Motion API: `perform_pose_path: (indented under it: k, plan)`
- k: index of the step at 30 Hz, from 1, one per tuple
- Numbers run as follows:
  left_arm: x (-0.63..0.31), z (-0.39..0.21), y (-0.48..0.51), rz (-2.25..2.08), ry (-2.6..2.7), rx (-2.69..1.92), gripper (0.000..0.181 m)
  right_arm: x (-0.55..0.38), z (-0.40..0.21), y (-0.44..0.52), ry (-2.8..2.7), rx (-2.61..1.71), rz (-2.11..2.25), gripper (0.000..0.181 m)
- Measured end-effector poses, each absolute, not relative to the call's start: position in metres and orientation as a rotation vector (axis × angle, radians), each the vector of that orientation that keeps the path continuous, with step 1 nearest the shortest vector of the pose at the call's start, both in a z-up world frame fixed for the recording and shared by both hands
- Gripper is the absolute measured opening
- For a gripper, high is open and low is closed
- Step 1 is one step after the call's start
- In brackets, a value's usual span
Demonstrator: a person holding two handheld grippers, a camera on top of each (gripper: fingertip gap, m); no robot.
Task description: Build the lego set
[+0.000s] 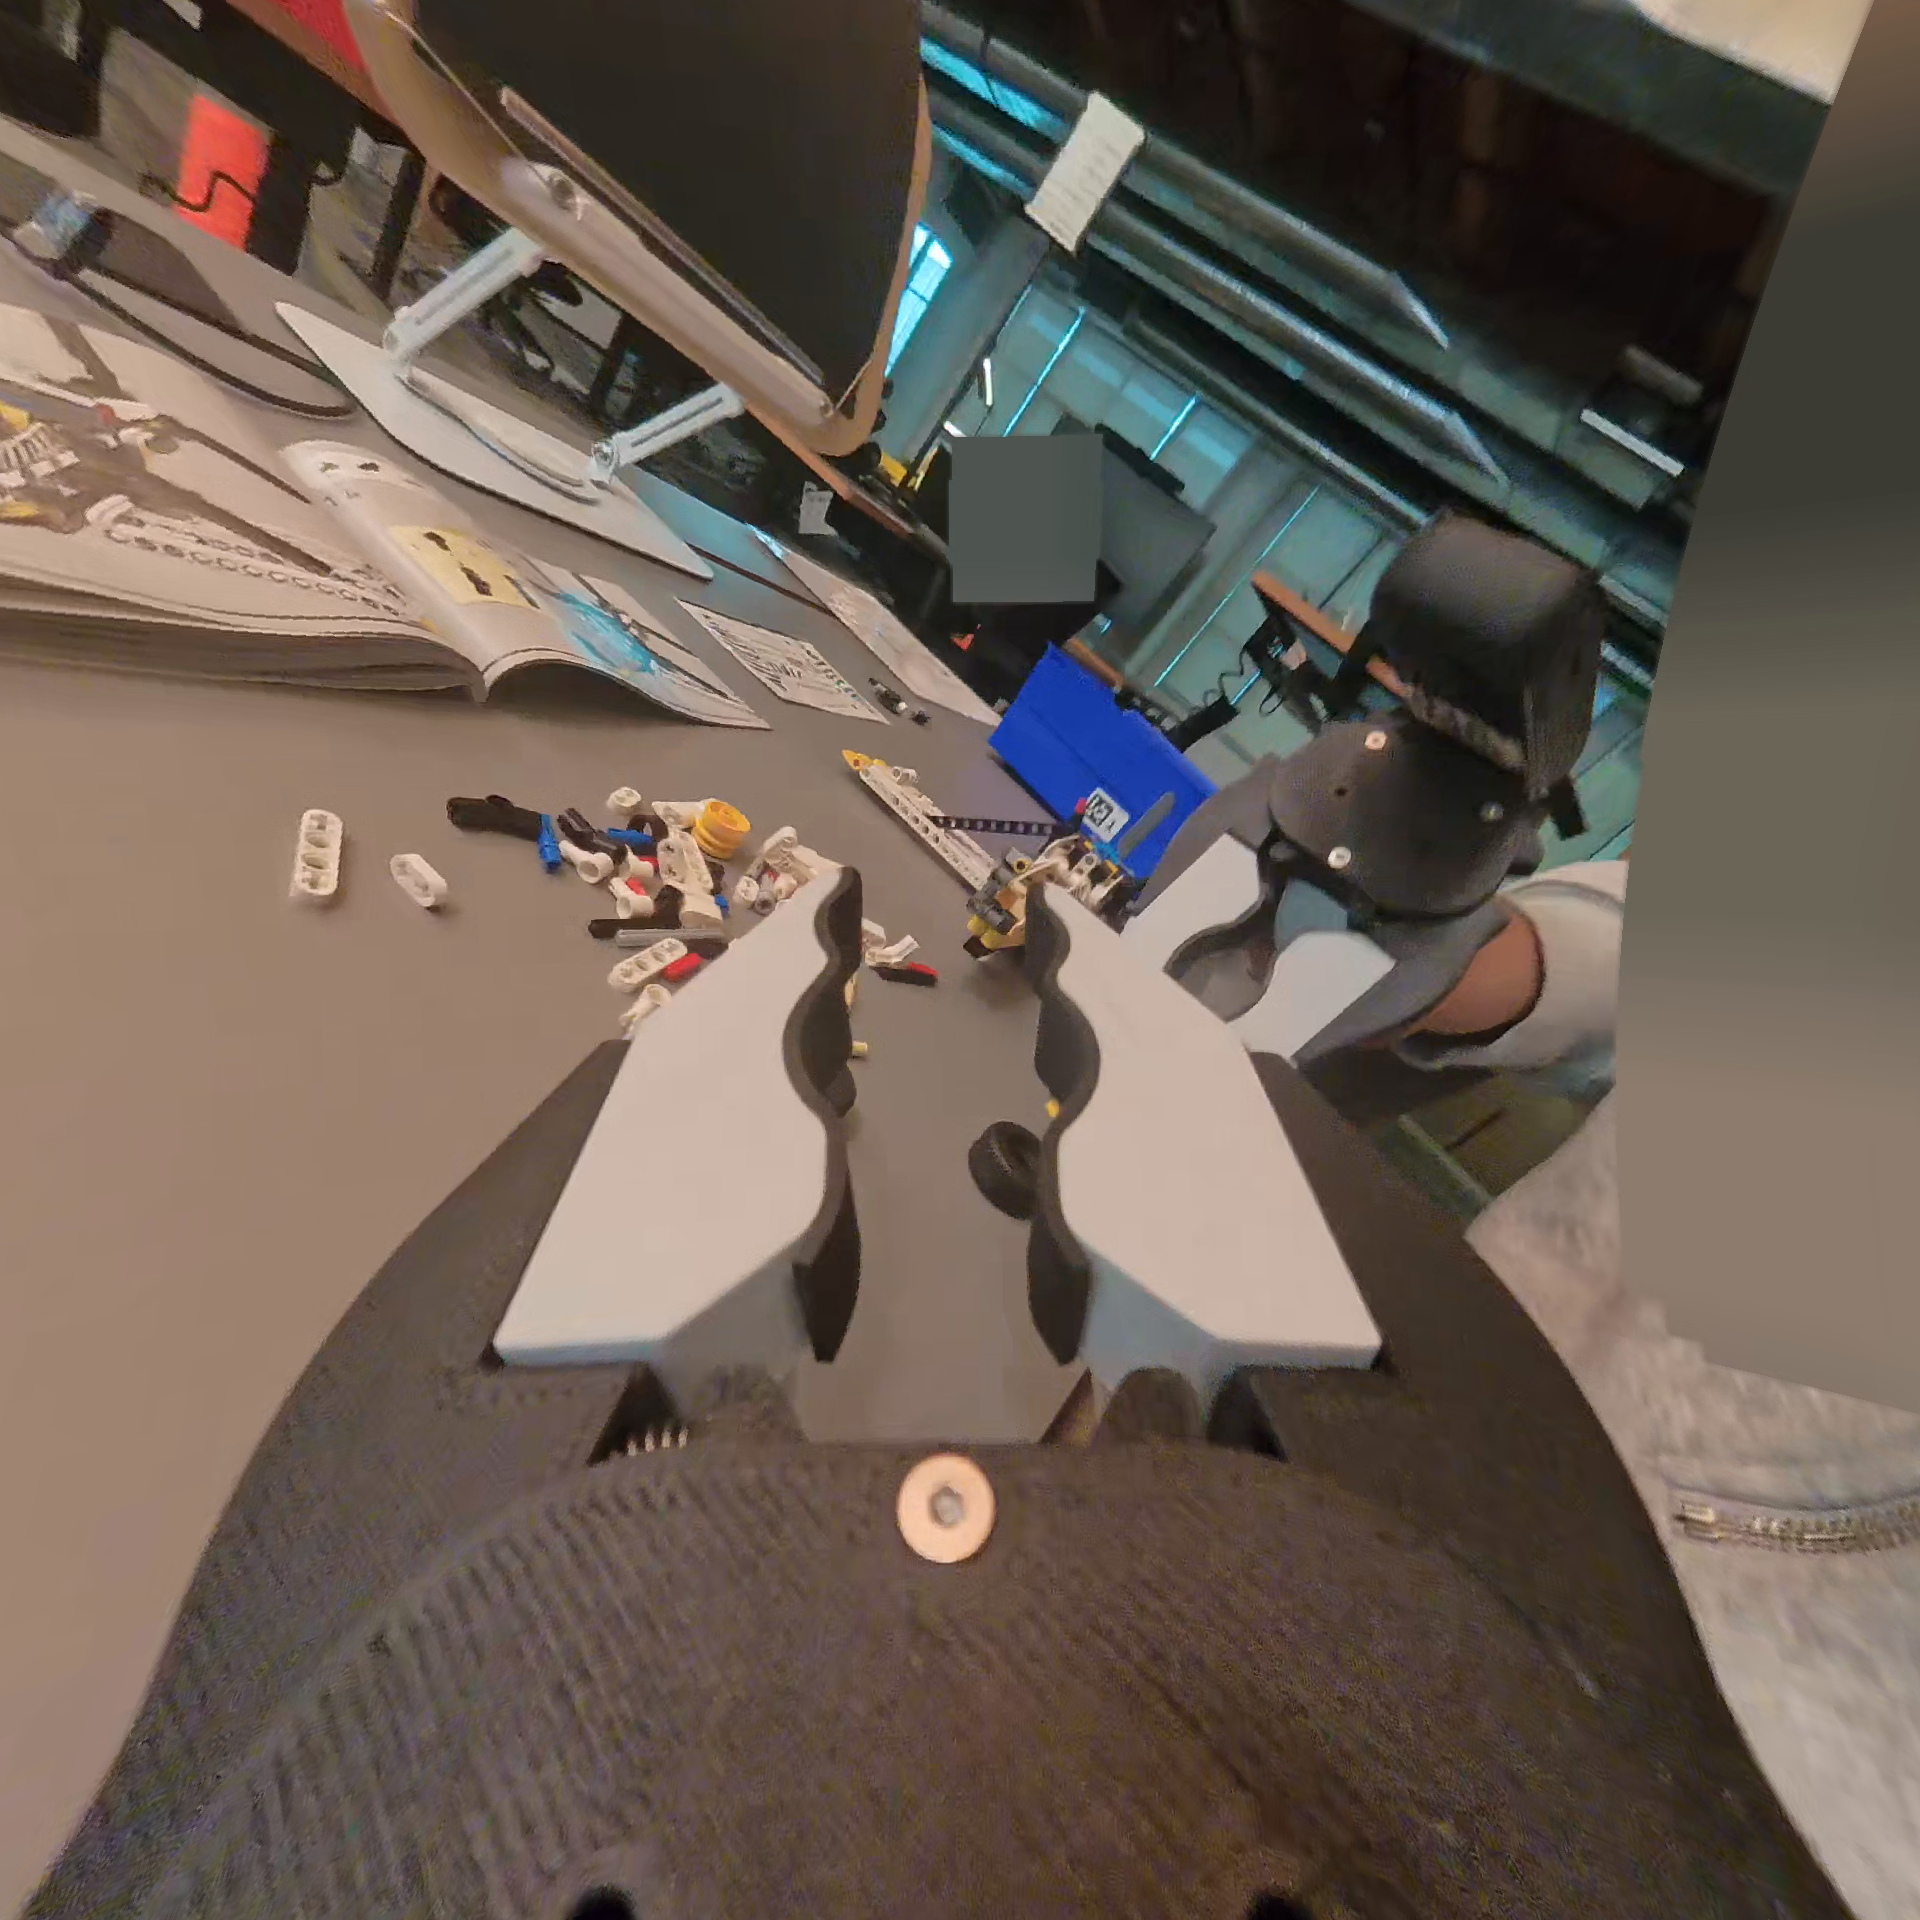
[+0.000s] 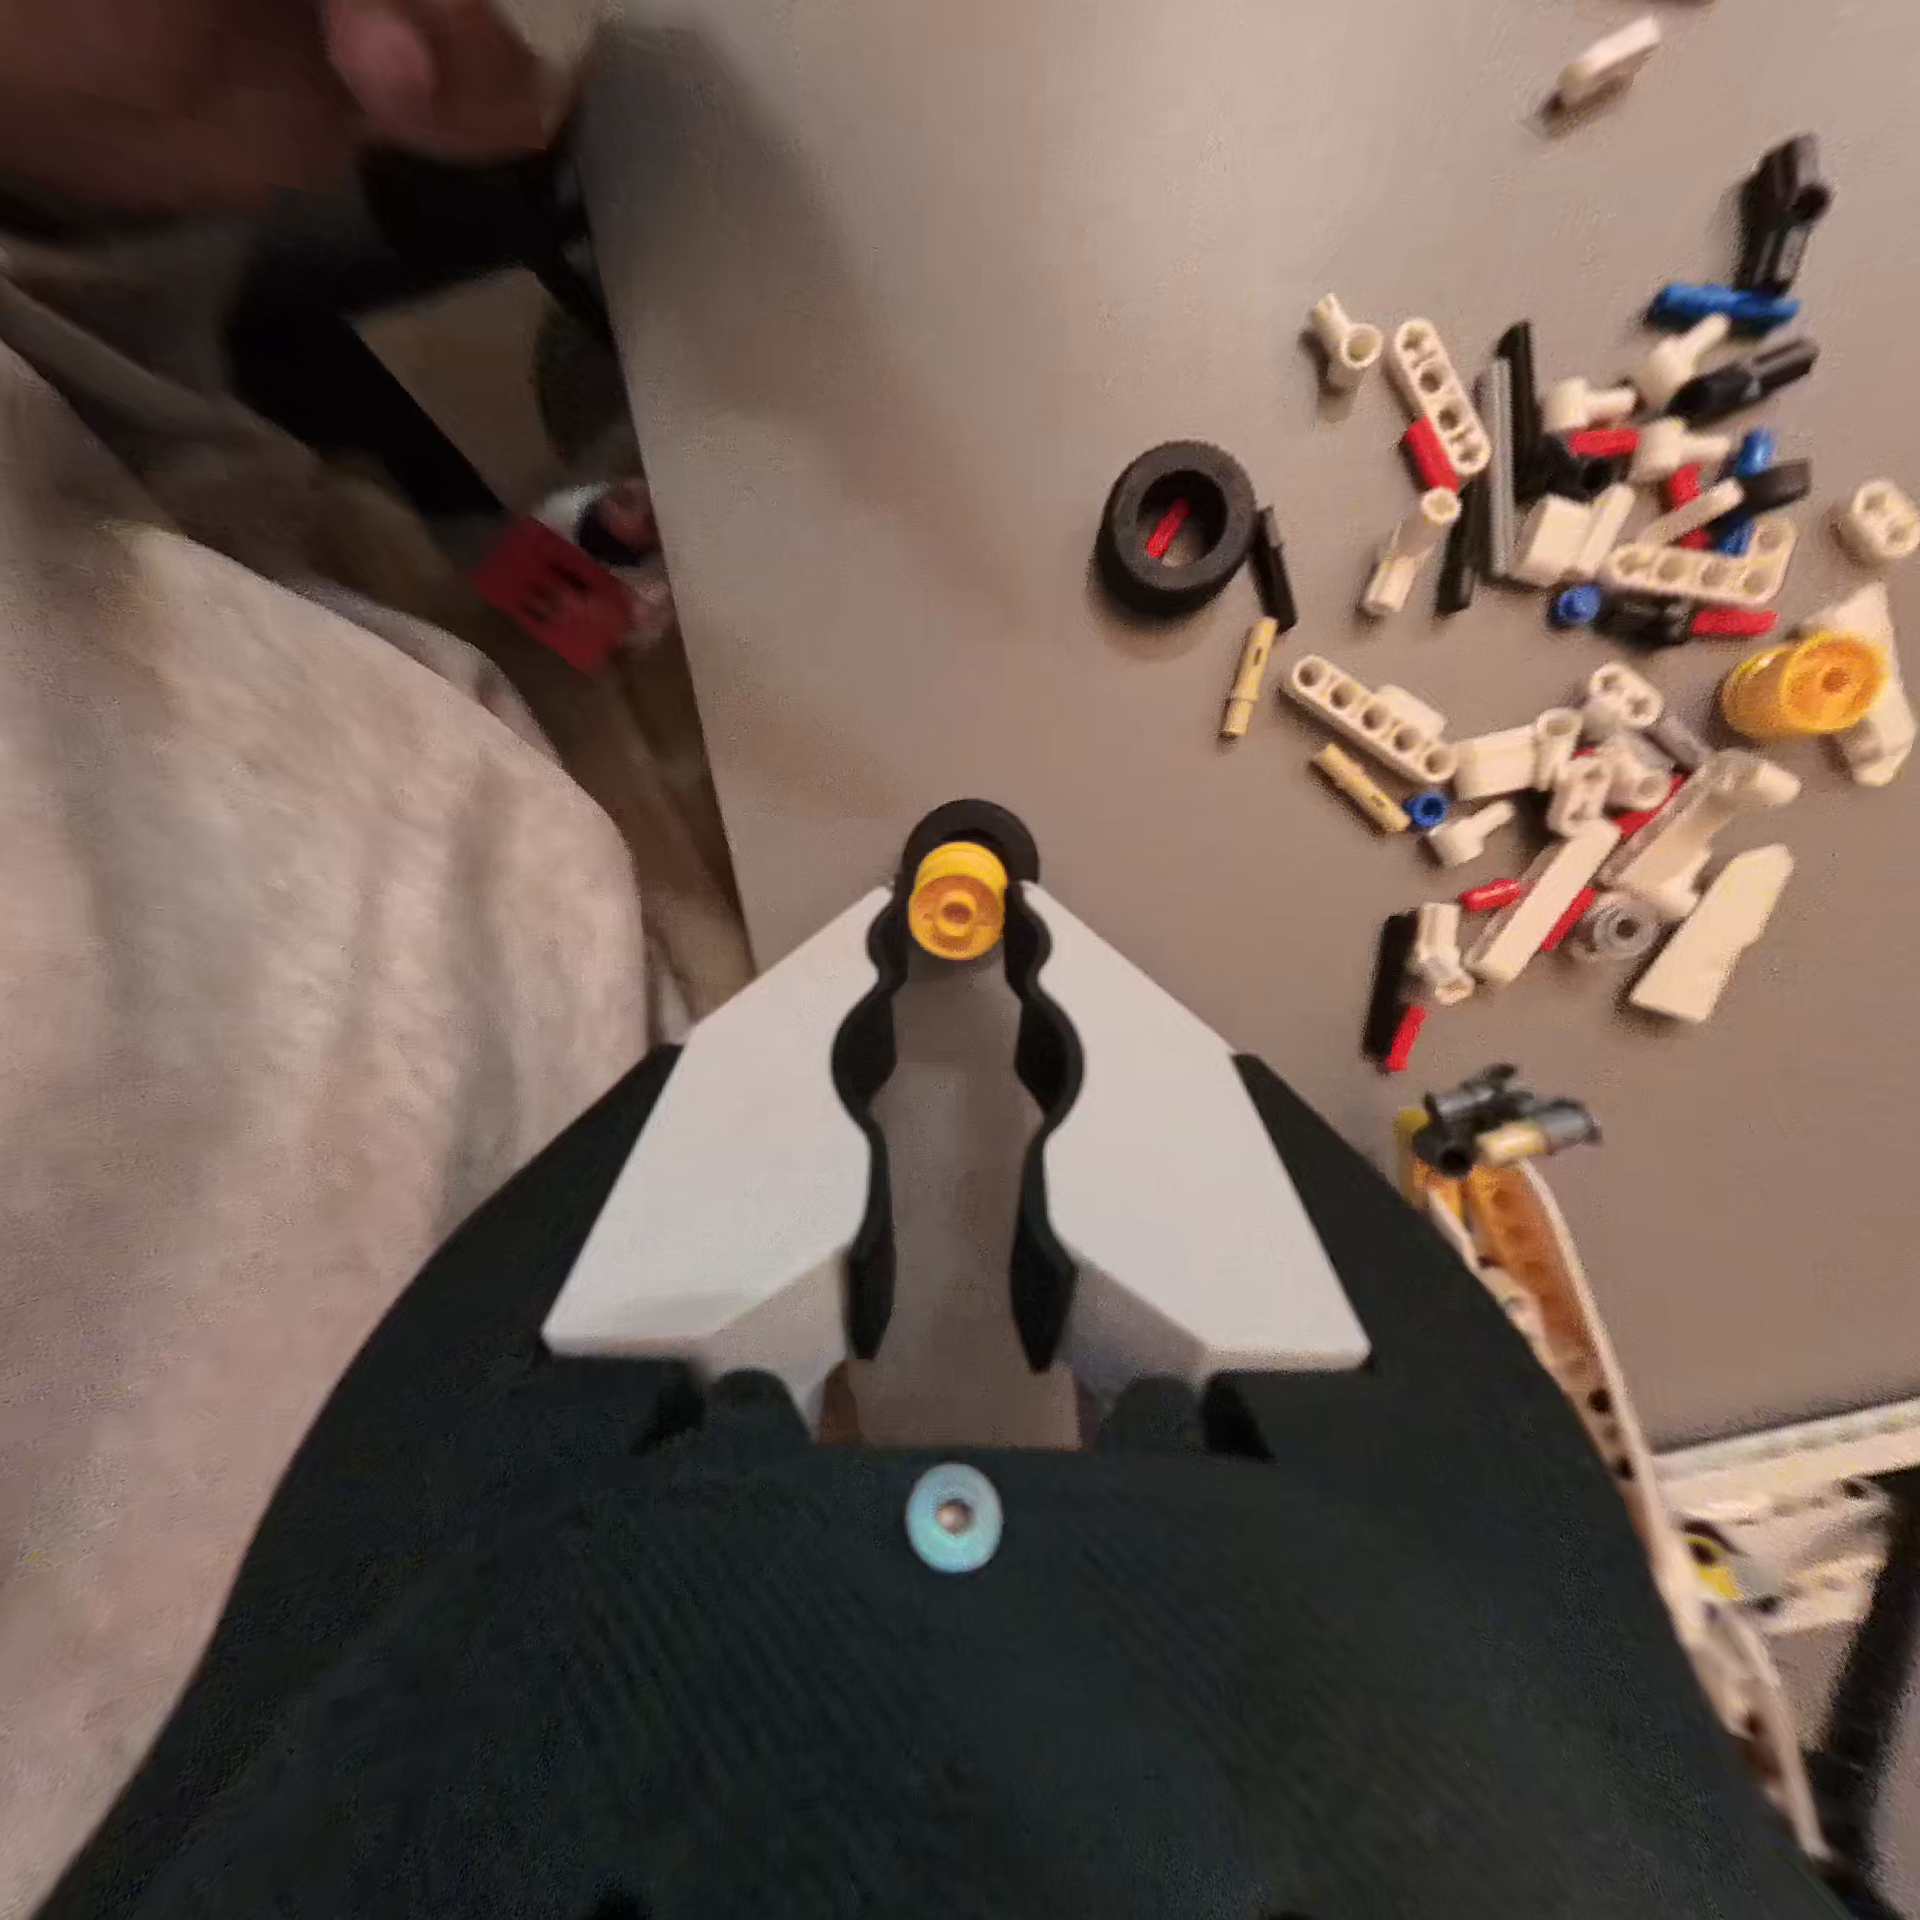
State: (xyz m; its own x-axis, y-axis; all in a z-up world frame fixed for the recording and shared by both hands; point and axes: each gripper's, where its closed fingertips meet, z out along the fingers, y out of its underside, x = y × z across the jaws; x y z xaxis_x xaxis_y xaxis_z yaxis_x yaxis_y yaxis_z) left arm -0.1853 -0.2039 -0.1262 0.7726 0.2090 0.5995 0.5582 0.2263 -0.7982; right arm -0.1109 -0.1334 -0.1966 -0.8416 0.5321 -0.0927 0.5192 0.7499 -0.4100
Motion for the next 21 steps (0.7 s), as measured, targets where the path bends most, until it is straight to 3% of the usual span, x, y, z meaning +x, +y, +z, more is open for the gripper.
perform_pose_path:
  k: [21]
  plan:
    - [-0.19, -0.137, -0.205, -0.38, -0.744, -1.331, 0.028, -0.112, -0.213, -0.135, -3.024, -0.746, 0.319, 0.017]
